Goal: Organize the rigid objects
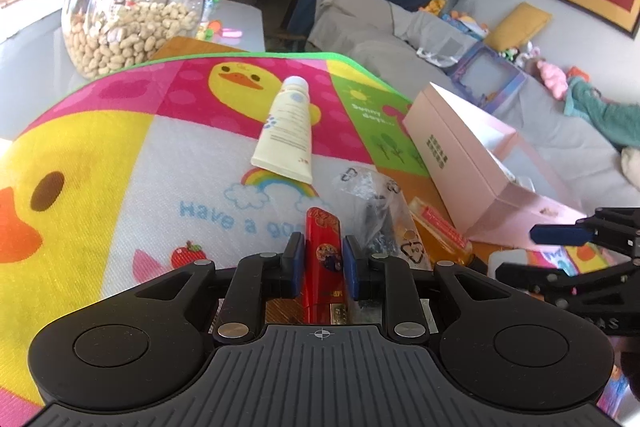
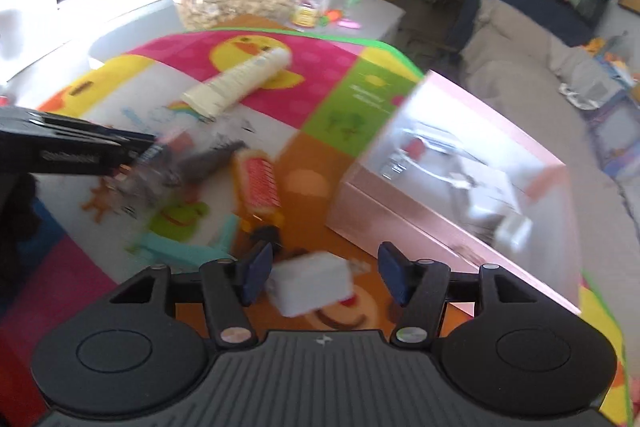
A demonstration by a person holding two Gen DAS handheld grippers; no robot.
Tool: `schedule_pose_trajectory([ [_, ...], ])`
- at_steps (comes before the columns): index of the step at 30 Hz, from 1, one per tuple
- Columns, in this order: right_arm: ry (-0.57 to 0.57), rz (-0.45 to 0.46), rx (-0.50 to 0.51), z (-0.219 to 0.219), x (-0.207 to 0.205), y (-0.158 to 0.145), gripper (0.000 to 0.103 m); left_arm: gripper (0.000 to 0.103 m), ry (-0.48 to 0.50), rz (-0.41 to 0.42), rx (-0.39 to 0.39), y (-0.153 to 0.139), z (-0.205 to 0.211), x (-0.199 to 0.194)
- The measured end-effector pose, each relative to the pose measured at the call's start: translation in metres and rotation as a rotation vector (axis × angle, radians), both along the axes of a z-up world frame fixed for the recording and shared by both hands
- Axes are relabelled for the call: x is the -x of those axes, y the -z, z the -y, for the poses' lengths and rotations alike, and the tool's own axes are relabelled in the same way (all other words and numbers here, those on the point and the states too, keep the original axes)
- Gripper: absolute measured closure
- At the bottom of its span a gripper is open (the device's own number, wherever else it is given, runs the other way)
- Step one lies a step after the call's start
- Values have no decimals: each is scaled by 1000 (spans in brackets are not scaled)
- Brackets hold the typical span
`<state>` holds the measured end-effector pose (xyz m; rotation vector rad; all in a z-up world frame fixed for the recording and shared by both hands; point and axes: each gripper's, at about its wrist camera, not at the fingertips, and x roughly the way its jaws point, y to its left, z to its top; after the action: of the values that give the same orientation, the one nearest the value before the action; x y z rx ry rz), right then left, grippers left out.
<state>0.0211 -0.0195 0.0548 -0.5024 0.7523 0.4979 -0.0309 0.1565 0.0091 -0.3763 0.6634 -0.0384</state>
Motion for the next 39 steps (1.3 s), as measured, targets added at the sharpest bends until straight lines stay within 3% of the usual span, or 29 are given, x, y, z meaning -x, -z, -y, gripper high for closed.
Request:
schedule_pose_trajectory([
  [2,53,33,-9,13,-1,2,39,79,20,-12,-22,-2,7,3],
  [6,94,5,-80,40,0,2,38,80,45,-27,-93,-5,21,16],
  [12,38,-48,-234,57,20,10,30,82,35,-38,-143,-6,36,31],
  [20,180,128,-111,62,30,25,30,82,76,-71,-181,-10,48,46],
  [25,238,31,-194,86,25,33,29,82,17,-116,-100,-14,38,31],
  [32,289,16,-262,94,26,38,25,81,-5,-138,-209,-16,47,-3],
  [39,225,-67,-358,81,17,32,25,80,60,-89,-285,-12,56,16],
])
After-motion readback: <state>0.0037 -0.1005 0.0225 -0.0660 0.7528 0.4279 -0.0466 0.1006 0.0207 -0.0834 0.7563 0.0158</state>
